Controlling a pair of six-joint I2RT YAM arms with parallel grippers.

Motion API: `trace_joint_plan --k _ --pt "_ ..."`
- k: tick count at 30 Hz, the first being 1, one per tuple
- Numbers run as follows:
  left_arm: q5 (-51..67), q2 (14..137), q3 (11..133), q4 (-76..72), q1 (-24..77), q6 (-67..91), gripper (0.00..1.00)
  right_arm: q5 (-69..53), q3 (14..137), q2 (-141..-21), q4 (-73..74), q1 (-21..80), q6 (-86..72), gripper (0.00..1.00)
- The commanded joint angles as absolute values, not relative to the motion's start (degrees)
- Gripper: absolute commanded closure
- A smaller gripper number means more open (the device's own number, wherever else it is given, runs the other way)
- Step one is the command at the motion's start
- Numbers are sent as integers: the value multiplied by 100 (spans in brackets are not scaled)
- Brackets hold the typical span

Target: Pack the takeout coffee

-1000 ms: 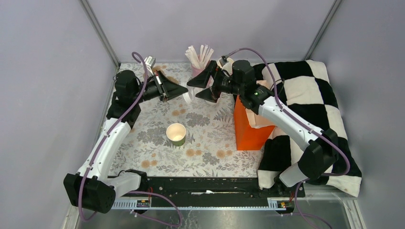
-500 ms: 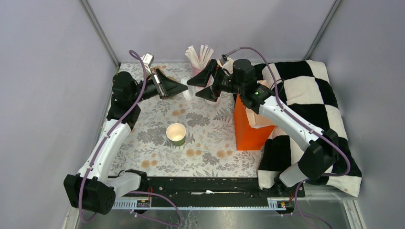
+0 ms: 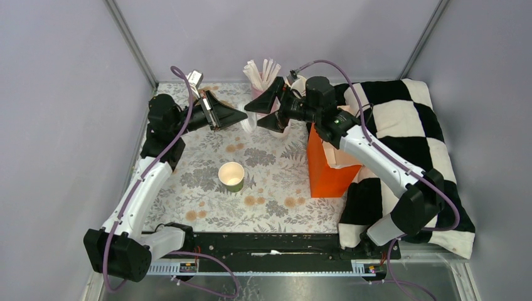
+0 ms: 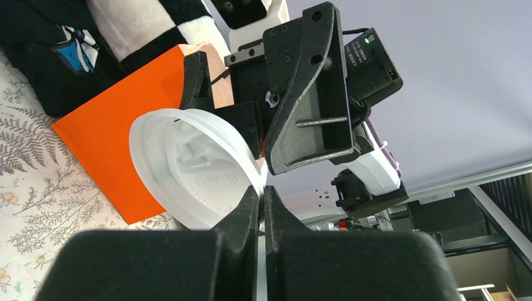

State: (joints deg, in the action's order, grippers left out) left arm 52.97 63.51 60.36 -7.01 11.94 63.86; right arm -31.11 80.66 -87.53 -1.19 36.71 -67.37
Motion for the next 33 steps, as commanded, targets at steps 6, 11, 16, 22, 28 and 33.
trace_joint_plan --k 6,11,16,22,28,33 --pt "5409 6399 6212 -823 1222 6187 100 -3244 8501 -8950 -299 3745 -6709 0" --pt "5410 6407 6289 -622 1230 6044 100 -3211 8501 -8956 -293 3762 -6700 2" --pt "5358 6398 6360 -421 1230 5914 100 -3158 8515 -8956 -159 3770 -6623 4" --pt "5326 6421 6389 -352 1230 5875 100 -3132 8534 -8958 -56 3773 -6542 7" --pt "5300 6431 6396 -350 1237 5880 100 -3120 8541 -8962 -35 3771 -6521 12" --pt "5274 6425 6400 -348 1239 5889 100 -3103 8563 -8982 -35 3771 -6503 13"
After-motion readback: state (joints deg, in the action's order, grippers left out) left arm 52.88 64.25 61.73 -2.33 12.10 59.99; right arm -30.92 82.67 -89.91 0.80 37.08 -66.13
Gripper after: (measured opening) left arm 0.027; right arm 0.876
